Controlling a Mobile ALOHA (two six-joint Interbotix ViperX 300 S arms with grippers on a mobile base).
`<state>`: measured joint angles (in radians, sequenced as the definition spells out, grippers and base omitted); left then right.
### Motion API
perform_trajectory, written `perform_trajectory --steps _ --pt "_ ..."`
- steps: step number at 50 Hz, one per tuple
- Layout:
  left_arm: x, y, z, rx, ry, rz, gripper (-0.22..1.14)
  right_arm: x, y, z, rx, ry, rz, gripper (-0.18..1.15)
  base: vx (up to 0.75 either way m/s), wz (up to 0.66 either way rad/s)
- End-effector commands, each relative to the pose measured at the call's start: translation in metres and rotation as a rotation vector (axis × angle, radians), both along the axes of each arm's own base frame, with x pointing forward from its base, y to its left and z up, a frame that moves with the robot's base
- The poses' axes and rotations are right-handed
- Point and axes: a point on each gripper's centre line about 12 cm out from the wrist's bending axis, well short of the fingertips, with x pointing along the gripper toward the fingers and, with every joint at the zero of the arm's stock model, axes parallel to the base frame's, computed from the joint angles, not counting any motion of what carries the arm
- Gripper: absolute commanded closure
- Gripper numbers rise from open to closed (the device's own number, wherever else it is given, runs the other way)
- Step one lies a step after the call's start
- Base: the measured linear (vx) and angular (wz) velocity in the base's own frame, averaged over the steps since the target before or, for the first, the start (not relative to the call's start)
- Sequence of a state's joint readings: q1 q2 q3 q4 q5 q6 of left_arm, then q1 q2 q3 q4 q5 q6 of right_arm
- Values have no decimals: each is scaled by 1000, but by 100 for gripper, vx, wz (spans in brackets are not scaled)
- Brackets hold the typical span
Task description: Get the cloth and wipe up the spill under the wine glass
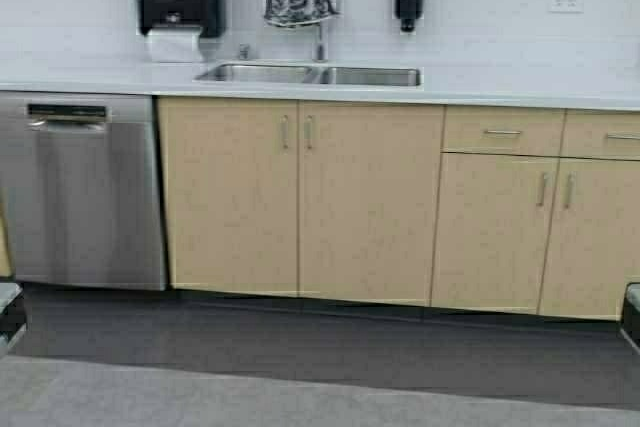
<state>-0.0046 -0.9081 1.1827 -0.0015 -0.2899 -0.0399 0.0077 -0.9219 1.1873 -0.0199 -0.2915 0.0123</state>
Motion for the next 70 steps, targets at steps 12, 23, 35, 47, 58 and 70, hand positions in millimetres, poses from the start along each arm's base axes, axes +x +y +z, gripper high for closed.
perform_trajectory --steps 12,23,35,47,58,70 --pt "-3 0 15 -6 -54 -2 89 3 1 15 -13 -38 5 92 22 -13" --pt "-4 0 14 -5 -57 -1 89 -3 1 22 -10 -71 7 92 32 -7" --pt "-4 0 11 0 -64 -2 89 -4 1 23 -3 -78 7 92 39 3" --pt "-6 0 6 -11 -71 -3 89 -6 1 25 17 -89 9 92 45 14" --pt "-7 0 7 -10 -75 -1 89 -8 1 25 11 -93 10 92 47 11" --pt "-6 0 2 -17 -58 -2 89 -9 2 27 -4 -102 13 92 47 3"
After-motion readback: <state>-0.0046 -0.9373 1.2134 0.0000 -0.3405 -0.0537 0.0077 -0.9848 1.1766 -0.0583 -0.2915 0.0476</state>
